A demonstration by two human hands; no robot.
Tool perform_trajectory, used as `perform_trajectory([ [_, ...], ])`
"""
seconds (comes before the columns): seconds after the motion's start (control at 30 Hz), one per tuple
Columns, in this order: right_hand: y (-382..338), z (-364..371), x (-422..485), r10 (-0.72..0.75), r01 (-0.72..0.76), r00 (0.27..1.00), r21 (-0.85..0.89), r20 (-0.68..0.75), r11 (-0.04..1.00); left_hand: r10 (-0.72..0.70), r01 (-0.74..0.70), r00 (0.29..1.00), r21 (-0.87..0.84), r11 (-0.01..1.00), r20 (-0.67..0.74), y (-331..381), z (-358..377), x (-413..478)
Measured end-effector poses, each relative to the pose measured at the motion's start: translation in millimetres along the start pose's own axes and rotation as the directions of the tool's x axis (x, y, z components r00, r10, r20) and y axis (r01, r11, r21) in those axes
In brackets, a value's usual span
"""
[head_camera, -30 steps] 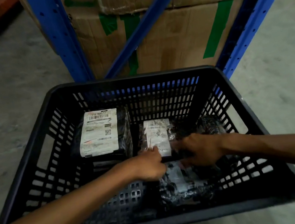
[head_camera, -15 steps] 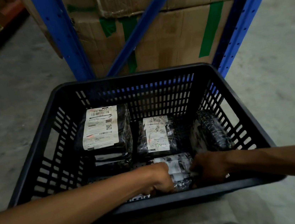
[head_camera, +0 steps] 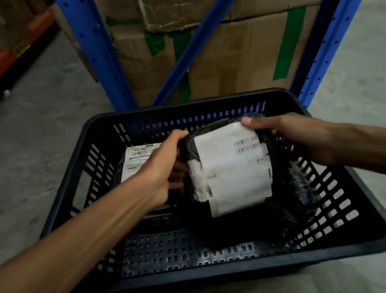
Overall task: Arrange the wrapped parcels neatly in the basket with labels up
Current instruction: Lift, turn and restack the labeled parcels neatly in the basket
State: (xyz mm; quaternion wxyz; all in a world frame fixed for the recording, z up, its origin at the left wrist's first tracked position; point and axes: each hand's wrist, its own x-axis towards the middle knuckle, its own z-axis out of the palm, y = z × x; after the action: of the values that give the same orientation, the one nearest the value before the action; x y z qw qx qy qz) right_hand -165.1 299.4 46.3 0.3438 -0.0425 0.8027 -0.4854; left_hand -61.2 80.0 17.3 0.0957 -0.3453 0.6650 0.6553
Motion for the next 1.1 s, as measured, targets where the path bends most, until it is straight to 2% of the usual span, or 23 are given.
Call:
perform_trajectory([
  [0.07, 3, 11, 17, 0.078, -0.065, 0.996, 0.222, -0.05, 0.973, 0.045, -0.041, 0.998, -0.092, 0.995, 0.036, 0, 13, 4],
  [0.1, 5, 14, 28, 0.128, -0.1, 0.988, 0.281, -0.083, 0.955, 0.097, -0.095, 0.995, -0.06, 0.994, 0.019, -2, 20, 8],
  [0.17, 7, 20, 46, 0.201, -0.141, 0.969, 0.347, -0.145, 0.927, 0.214, -0.206, 0.973, 0.096, 0.974, -0.089, -7, 33, 23],
  [0.27, 9, 28, 60, 0.208, -0.143, 0.967, 0.368, -0.144, 0.919, 0.286, -0.226, 0.934, 0.268, 0.937, -0.215, -3, 44, 42],
  [0.37, 21, 35, 74, 0.178, -0.127, 0.971, 0.287, -0.158, 0.949, 0.258, -0.149, 0.939, 0.409, 0.901, -0.227, -6, 54, 60],
  [0.47, 34, 45, 91, 0.156, -0.107, 0.97, 0.245, -0.187, 0.963, 0.242, -0.104, 0.938, 0.465, 0.879, -0.248, -14, 62, 76],
  [0.6, 47, 64, 109, 0.177, -0.151, 0.978, 0.213, -0.109, 0.965, 0.269, -0.072, 0.928, 0.584, 0.808, -0.258, -30, 67, 89],
  [0.77, 56, 73, 120, 0.199, -0.195, 0.978, 0.073, -0.067, 0.978, 0.267, -0.065, 0.947, 0.71, 0.701, -0.177, -40, 62, 98],
  [0.9, 44, 63, 109, 0.181, -0.179, 0.984, -0.14, -0.001, 0.974, 0.183, -0.044, 0.978, 0.745, 0.665, -0.105, -28, 57, 87],
  [0.93, 37, 59, 102, 0.157, -0.149, 0.987, -0.237, 0.017, 0.96, 0.202, -0.069, 0.977, 0.781, 0.621, -0.075, -26, 57, 79],
  [0.97, 27, 52, 93, 0.11, -0.086, 0.993, -0.413, 0.035, 0.906, 0.262, -0.111, 0.964, 0.837, 0.536, -0.04, -24, 57, 68],
  [1.0, 15, 43, 81, 0.048, 0.005, 0.997, -0.641, 0.065, 0.767, 0.341, -0.162, 0.94, 0.894, 0.419, 0.011, -22, 58, 56],
  [1.03, 4, 33, 67, -0.027, 0.12, 0.991, -0.814, 0.128, 0.568, 0.419, -0.221, 0.905, 0.925, 0.31, 0.075, -22, 60, 44],
  [1.07, -6, 21, 52, -0.109, 0.249, 0.968, -0.902, 0.225, 0.351, 0.464, -0.291, 0.873, 0.923, 0.25, 0.149, -22, 62, 32],
  [1.1, -11, 9, 36, -0.169, 0.352, 0.93, -0.923, 0.326, 0.157, 0.442, -0.361, 0.869, 0.895, 0.261, 0.222, -25, 68, 22],
])
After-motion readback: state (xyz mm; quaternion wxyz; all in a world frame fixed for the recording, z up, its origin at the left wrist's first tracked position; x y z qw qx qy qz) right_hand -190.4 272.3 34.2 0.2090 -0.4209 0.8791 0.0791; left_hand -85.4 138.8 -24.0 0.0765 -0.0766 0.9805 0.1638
